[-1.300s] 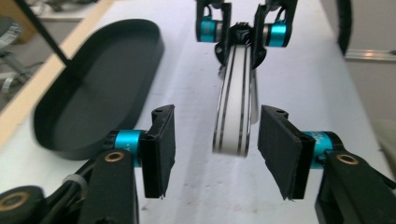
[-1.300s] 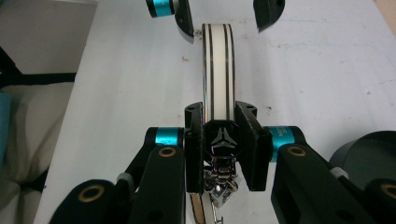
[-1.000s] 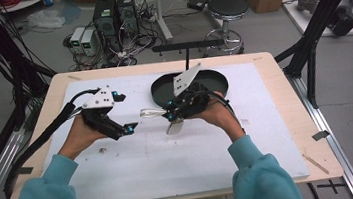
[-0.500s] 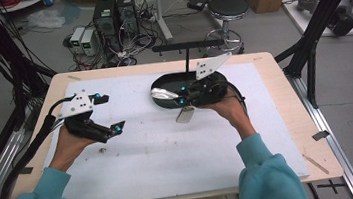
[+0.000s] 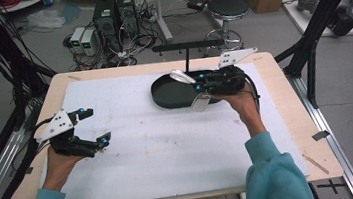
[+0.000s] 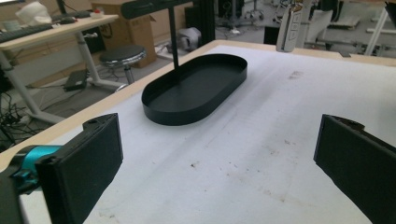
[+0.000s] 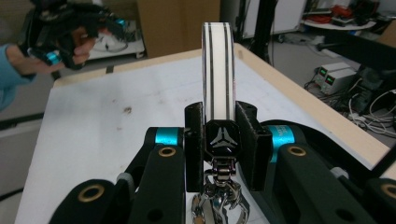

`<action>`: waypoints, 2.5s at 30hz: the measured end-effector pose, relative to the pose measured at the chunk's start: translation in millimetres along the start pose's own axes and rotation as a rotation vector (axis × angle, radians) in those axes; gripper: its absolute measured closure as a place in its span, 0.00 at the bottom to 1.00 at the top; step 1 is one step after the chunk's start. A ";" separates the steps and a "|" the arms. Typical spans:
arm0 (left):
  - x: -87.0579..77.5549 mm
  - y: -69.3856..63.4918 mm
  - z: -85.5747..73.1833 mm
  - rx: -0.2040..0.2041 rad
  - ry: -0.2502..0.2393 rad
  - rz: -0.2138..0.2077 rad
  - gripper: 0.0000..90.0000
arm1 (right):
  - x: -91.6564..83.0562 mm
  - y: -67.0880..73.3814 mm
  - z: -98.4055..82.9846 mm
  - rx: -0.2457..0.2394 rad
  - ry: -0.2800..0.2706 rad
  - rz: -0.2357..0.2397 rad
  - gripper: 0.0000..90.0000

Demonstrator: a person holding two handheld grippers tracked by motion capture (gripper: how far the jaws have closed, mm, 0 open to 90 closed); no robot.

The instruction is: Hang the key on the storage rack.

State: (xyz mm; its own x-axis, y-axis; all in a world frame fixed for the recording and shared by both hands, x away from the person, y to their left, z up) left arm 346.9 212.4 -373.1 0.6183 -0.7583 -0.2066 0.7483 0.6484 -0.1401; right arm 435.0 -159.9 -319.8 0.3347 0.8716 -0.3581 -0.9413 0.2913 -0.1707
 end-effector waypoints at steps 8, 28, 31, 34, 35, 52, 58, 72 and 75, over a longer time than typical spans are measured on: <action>-7.1 3.8 -19.8 -0.045 -0.116 0.032 0.02 | -14.8 -18.0 -7.7 0.056 -0.048 -0.075 0.83; -24.6 4.4 -53.4 -0.033 -0.175 0.032 0.02 | -23.7 -54.8 -25.6 0.143 -0.087 -0.186 0.83; -27.9 5.3 -58.5 -0.052 -0.201 0.018 0.02 | -22.5 -59.7 -28.1 0.148 -0.085 -0.199 0.83; -30.3 6.9 -64.7 -0.056 -0.216 0.026 0.02 | -21.1 -63.9 -28.9 0.153 -0.081 -0.208 0.83; -30.9 7.5 -66.8 -0.064 -0.217 0.027 0.02 | -20.5 -65.2 -29.0 0.156 -0.077 -0.206 0.83; -34.0 10.5 -86.2 -0.089 -0.240 0.063 0.02 | -9.2 -84.4 -47.2 0.203 -0.059 -0.243 0.83; -32.9 12.2 -89.3 -0.092 -0.244 0.069 0.02 | -5.4 -88.6 -52.4 0.207 -0.039 -0.259 0.83; -34.1 13.4 -90.8 -0.099 -0.254 0.071 0.02 | 1.9 -103.2 -63.2 0.247 -0.028 -0.300 0.83; -34.1 13.5 -90.9 -0.099 -0.253 0.072 0.02 | 3.2 -104.8 -65.9 0.254 -0.023 -0.304 0.83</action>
State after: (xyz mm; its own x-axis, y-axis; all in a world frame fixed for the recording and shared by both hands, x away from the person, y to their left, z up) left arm 314.1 253.2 -455.9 0.7188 -0.6946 0.0273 0.6807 0.6954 -0.2304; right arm 537.6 -213.7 -363.5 0.6017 0.7383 -0.3048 -0.7812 0.6235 -0.0318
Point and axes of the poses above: each handheld gripper's, and its own axes: x roughly forward along the jaws, z roughly out of its top, y roughly to its left, the point moved 6 cm from there along x, roughly forward along the jaws, and after that the axes turned 13 degrees about -x, right-handed, at the moved point
